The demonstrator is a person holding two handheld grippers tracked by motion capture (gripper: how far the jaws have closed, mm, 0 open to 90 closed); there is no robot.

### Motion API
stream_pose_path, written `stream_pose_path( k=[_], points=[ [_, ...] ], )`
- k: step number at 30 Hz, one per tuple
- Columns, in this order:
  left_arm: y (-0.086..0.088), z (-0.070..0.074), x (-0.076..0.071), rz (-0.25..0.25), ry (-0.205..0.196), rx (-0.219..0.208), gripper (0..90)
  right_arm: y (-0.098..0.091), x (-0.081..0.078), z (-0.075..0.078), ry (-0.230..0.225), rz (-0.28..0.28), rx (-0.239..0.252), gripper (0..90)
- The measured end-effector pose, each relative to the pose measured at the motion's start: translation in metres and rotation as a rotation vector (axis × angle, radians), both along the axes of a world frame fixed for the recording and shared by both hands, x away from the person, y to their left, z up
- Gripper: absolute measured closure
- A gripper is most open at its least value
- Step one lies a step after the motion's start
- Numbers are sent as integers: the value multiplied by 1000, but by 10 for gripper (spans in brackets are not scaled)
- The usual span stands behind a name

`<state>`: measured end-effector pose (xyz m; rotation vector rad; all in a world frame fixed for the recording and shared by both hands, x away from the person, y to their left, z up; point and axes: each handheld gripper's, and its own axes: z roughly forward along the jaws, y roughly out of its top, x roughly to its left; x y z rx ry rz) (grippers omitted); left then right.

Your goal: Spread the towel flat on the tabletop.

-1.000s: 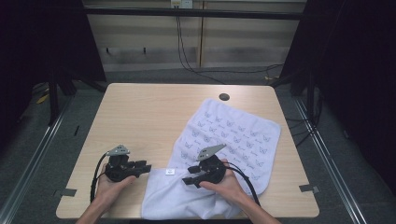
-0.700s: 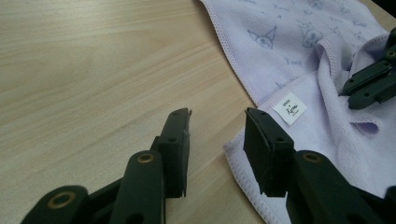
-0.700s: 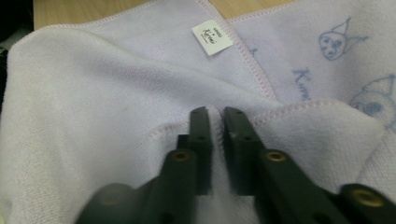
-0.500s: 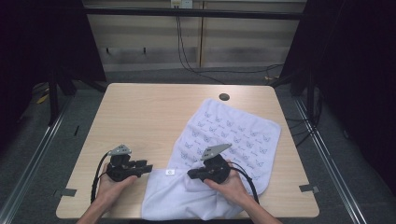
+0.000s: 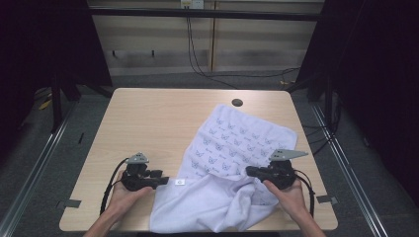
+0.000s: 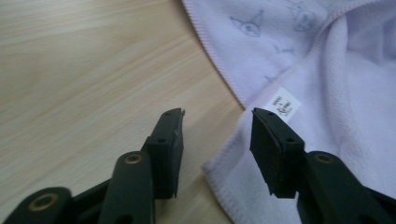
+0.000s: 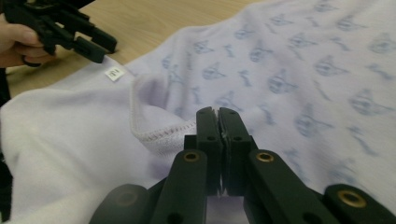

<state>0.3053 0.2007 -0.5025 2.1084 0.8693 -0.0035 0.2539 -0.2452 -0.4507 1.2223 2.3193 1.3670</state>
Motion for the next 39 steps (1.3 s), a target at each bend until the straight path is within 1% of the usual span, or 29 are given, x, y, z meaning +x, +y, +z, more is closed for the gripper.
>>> stream_pose_path(
  k=[2, 4, 5, 7, 8, 9, 10, 11, 15, 16, 17, 18, 19, 20, 21, 23, 24, 25, 26, 27, 30, 31, 32, 33, 34, 35, 37, 38, 39],
  points=[
    [-1, 0, -1, -15, 3, 4, 610, -6, -1, 1, -6, -18, 11, 880],
    [-3, 1, -7, -58, 0, 33, 812, -20, -5, 7, -25, -53, 19, 880],
    [-3, 1, -7, -58, 0, 33, 869, -20, -5, 7, -25, -53, 19, 880],
    [-3, 2, -12, -79, -1, 35, 881, -26, -9, 8, -23, -62, 27, 879],
    [0, 8, -17, -83, -12, -20, 886, -29, -15, 9, -19, -66, 34, 879],
    [4, 13, -20, -85, -16, -56, 886, -31, -20, 10, -27, -63, 33, 880],
    [4, 13, -20, -85, -16, -56, 887, -31, -20, 10, -27, -63, 33, 880],
    [12, 20, -26, -75, -35, -103, 887, -33, -28, 13, -33, -59, 38, 879],
    [24, 29, -38, -63, -56, -156, 887, -36, -44, 19, -45, -55, 50, 879],
    [24, 29, -38, -63, -56, -156, 886, -36, -44, 19, -45, -55, 50, 879],
    [28, 33, -42, -50, -58, -188, 886, -36, -48, 20, -44, -52, 60, 879],
    [31, 37, -46, -52, -56, -224, 886, -36, -59, 25, -49, -41, 67, 879],
    [34, 42, -52, -69, -71, -245, 886, -36, -59, 25, -49, -41, 67, 879],
    [37, 46, -59, -79, -82, -250, 886, -36, -74, 32, -55, -28, 69, 879],
    [39, 49, -67, -98, -80, -259, 886, -36, -74, 32, -55, -28, 69, 879],
    [41, 49, -83, -128, -79, -255, 885, -35, -90, 38, -60, -10, 54, 878],
    [42, 48, -92, -140, -63, -257, 885, -34, -98, 40, -60, -2, 45, 878],
    [43, 48, -107, -163, -64, -241, 885, -33, -116, 41, -49, 15, 45, 877],
    [44, 50, -116, -181, -56, -251, 884, -32, -123, 40, -44, 19, 42, 877],
    [44, 50, -116, -181, -56, -251, 884, -31, -135, 40, -43, 29, 35, 877],
    [46, 57, -136, -208, -63, -258, 882, -30, -159, 37, -24, 51, 55, 873],
    [49, 59, -143, -219, -64, -259, 878, -29, -165, 36, -23, 60, 42, 865],
    [49, 59, -143, -219, -64, -259, 864, -29, -170, 36, -25, 77, 41, 840],
    [52, 61, -146, -223, -54, -267, 808, -30, -171, 36, -29, 88, 46, 802],
    [54, 62, -145, -210, -61, -272, 734, -31, -171, 38, -35, 77, 53, 758],
    [55, 63, -143, -204, -62, -279, 714, -34, -169, 39, -44, 80, 82, 737],
    [55, 64, -140, -205, -67, -275, 707, -37, -167, 41, -51, 64, 92, 709],
    [51, 63, -129, -188, -70, -274, 670, -40, -159, 42, -56, 18, 65, 687],
    [51, 63, -129, -188, -70, -274, 667, -40, -159, 42, -56, 18, 65, 687]
  ],
)
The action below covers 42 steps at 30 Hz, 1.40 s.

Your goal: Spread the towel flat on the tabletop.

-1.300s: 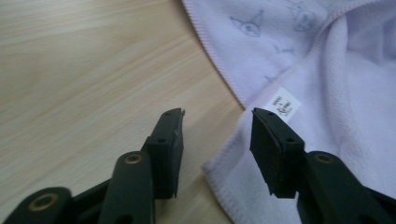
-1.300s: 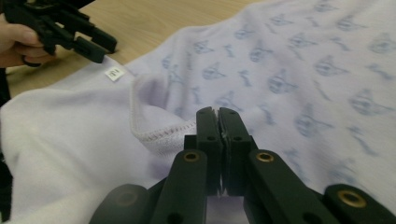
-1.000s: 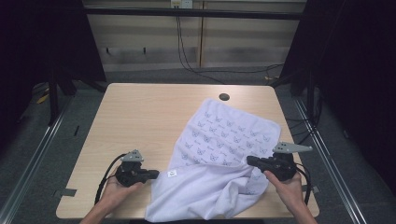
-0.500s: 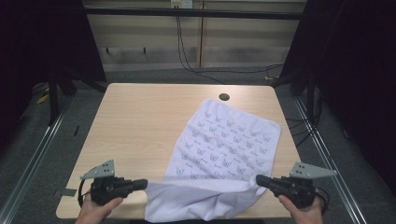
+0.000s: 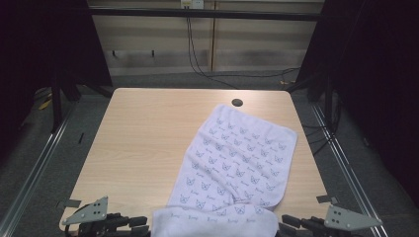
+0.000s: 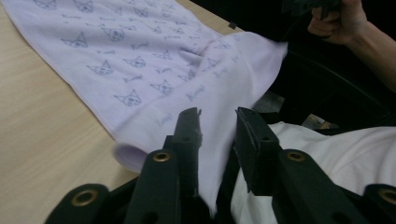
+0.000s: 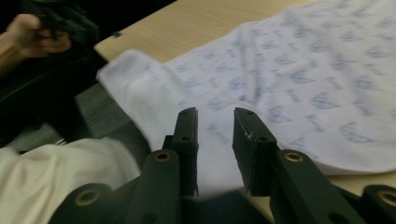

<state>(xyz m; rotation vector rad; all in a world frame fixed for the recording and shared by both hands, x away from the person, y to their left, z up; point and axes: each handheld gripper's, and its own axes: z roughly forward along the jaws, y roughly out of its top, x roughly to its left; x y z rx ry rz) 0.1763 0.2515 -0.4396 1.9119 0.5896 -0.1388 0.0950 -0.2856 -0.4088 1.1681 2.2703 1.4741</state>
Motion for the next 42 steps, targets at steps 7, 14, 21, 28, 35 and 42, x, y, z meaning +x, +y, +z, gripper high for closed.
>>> stream_pose_path(
  k=[7, 14, 21, 28, 35, 42],
  points=[
    [-42, -14, 73, -13, 51, 95, 681, 20, 67, -30, 71, 43, -36, 615],
    [-104, -50, 124, -32, 51, 228, 728, 65, 121, -60, 164, 182, -116, 593],
    [-115, -63, 127, -32, -10, 320, 866, 67, 118, -72, 230, 232, -112, 681],
    [-84, -60, 102, -19, 28, 329, 900, 48, 79, -56, 186, 220, -97, 887],
    [-53, -57, 61, -62, 100, 338, 900, 21, 24, -44, 180, 191, -111, 879],
    [-51, -42, 70, -39, 73, 234, 834, 7, 22, -33, 134, 100, -106, 704]
  ],
)
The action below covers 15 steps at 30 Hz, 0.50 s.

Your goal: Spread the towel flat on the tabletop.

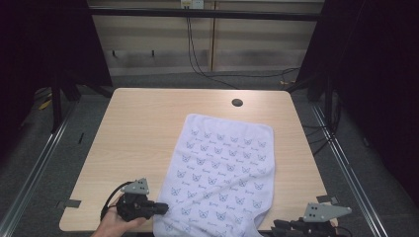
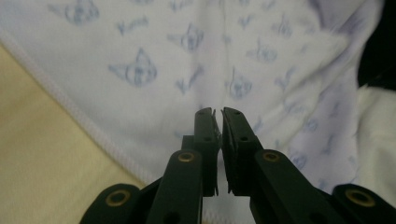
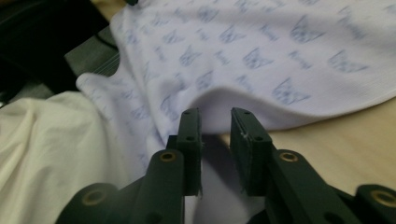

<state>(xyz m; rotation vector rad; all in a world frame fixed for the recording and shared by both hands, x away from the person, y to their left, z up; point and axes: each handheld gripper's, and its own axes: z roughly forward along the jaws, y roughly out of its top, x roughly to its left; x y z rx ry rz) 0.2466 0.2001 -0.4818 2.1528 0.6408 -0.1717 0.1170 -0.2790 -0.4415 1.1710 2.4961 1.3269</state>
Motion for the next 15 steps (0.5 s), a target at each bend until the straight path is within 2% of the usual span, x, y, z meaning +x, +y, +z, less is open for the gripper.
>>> stream_pose_path(
  k=[2, 3, 4, 6, 7, 8, 9, 11, 12, 13, 14, 15],
  points=[
    [-4, 0, 16, 51, -7, -16, 812, 0, 16, -3, -7, -31, 1, 670],
    [-8, -2, 26, 69, -2, -15, 804, 2, 25, -6, -8, -23, -15, 670],
    [-13, -5, 36, 76, -11, 2, 805, 4, 34, -9, -18, -24, -28, 666],
    [-26, -10, 55, 99, -27, 45, 759, 8, 55, -18, 1, -40, -52, 622],
    [-31, -12, 64, 107, -29, 45, 742, 9, 64, -21, 6, -36, -46, 619],
    [-31, -12, 64, 107, -29, 45, 726, 9, 64, -21, 6, -36, -46, 619],
    [-40, -15, 79, 134, -65, 61, 719, 11, 80, -27, 25, -51, -56, 607],
    [-44, -17, 83, 138, -72, 71, 717, 12, 85, -29, 25, -49, -71, 600],
    [-46, -20, 85, 140, -97, 102, 774, 14, 93, -32, 29, -56, -94, 584],
    [-46, -21, 85, 134, -107, 104, 814, 14, 95, -34, 34, -61, -110, 582],
    [-46, -21, 85, 134, -107, 104, 815, 15, 97, -35, 33, -60, -117, 581],
    [-41, -18, 81, 130, -98, 124, 814, 15, 100, -37, 34, -53, -118, 577]
  ],
)
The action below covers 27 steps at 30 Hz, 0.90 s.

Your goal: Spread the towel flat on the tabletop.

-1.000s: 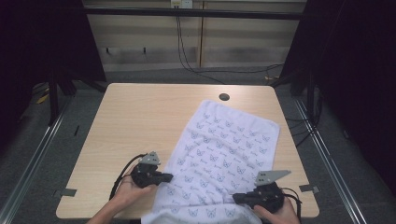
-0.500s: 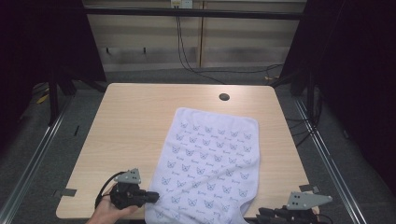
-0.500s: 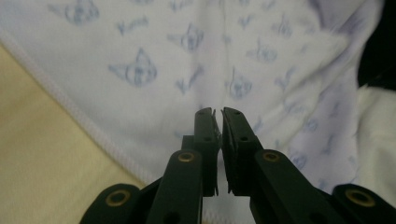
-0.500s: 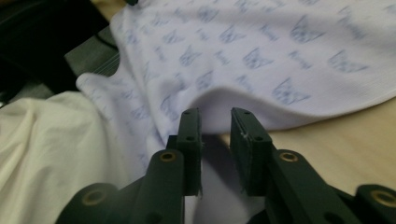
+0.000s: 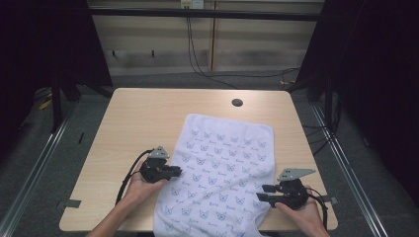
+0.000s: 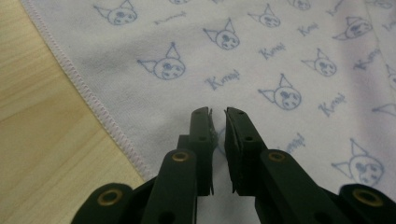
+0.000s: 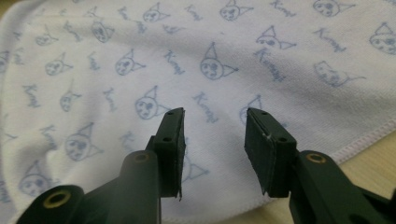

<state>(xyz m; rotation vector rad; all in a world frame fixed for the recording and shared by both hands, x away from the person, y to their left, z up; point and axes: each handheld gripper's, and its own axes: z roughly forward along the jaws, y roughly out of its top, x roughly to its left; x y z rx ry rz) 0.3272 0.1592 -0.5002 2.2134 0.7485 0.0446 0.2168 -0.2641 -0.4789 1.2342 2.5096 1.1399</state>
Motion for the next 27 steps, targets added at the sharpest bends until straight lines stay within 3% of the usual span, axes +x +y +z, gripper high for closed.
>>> stream_pose_path(
  k=[6, 8, 10, 12, 16, 19, 21, 24, 25, 27],
  points=[
    [25, -1, -18, 36, -6, -12, 827, 6, 8, -6, 14, -9, -31, 548],
    [41, 0, -28, 67, 22, -21, 826, 11, 14, -6, 5, 2, -35, 547],
    [44, 0, -33, 67, 19, -11, 859, 14, 19, -5, -3, 4, -29, 546],
    [53, 1, -42, 62, 44, -8, 892, 22, 31, -3, -15, 5, -28, 542],
    [53, 1, -47, 40, 45, -10, 900, 36, 48, -4, -32, 15, -39, 536],
    [51, 1, -44, 36, 61, -26, 900, 44, 57, -9, -33, 17, -60, 531],
    [49, 1, -38, 50, 72, -72, 837, 45, 59, -12, -29, 10, -65, 530],
    [47, 4, -24, 96, 50, -83, 762, 43, 58, -15, -27, 7, -97, 540],
    [46, 5, -19, 114, 45, -101, 742, 41, 57, -17, -45, 16, -97, 541],
    [44, 6, -11, 128, 34, -99, 724, 35, 54, -16, -32, 8, -88, 538]
  ],
)
